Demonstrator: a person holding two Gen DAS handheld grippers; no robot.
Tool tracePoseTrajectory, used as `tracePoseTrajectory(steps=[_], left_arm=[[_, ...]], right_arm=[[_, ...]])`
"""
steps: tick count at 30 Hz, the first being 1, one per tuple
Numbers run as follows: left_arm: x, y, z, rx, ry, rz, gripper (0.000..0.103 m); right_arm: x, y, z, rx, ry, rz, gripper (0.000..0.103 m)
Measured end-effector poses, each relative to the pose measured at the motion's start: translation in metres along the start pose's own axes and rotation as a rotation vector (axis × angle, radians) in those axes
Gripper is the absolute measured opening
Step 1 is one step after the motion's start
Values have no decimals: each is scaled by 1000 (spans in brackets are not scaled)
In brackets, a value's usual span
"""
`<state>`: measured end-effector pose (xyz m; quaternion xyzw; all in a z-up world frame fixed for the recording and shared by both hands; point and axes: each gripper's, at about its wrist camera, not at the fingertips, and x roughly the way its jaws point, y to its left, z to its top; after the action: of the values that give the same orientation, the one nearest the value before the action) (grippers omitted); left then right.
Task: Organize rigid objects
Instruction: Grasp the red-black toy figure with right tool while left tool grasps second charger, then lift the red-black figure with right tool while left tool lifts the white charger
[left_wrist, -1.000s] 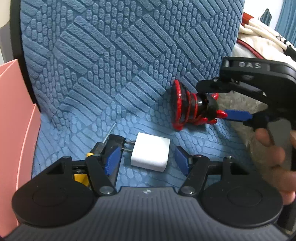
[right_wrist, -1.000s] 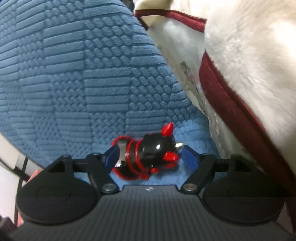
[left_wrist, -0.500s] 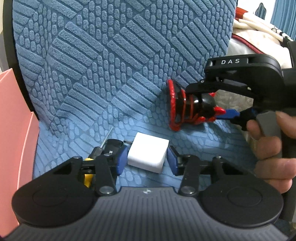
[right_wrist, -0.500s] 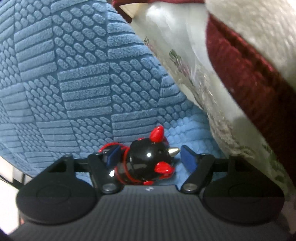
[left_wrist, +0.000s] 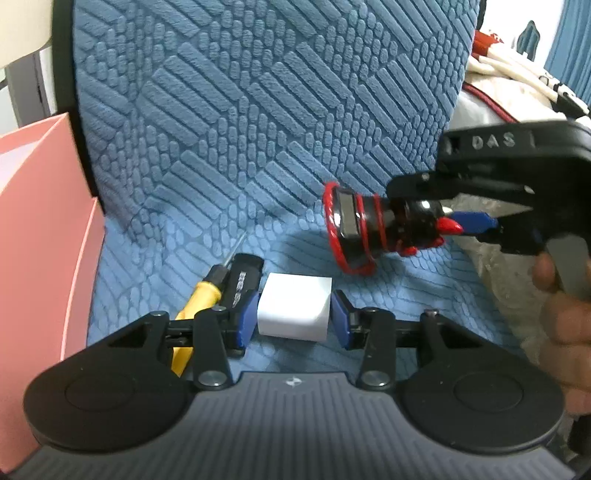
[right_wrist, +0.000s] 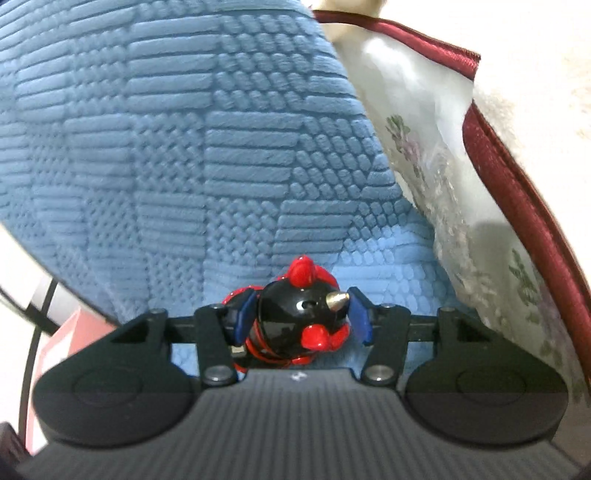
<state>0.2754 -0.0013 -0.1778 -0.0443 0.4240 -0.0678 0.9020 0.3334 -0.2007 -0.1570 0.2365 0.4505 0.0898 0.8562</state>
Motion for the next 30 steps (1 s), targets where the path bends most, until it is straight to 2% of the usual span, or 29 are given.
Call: tracePoseTrajectory(steps=[5, 11, 20, 24, 30], left_arm=[[-13, 7, -10, -51, 17, -11, 48], [-29, 11, -25, -51, 28, 7, 48], [-56, 17, -47, -72, 50, 14, 48], [-68, 17, -56, -69, 55, 22, 48], [-79, 16, -73, -60, 87, 16, 48]], right_arm=[[-18, 16, -14, -120, 28, -78, 56], [-52, 23, -43, -230, 26, -149, 56], [-97, 54, -88, -312, 5, -226, 56], [-104, 65, -105, -377, 19, -308, 56], [-111, 73, -122, -452, 34, -360, 56]])
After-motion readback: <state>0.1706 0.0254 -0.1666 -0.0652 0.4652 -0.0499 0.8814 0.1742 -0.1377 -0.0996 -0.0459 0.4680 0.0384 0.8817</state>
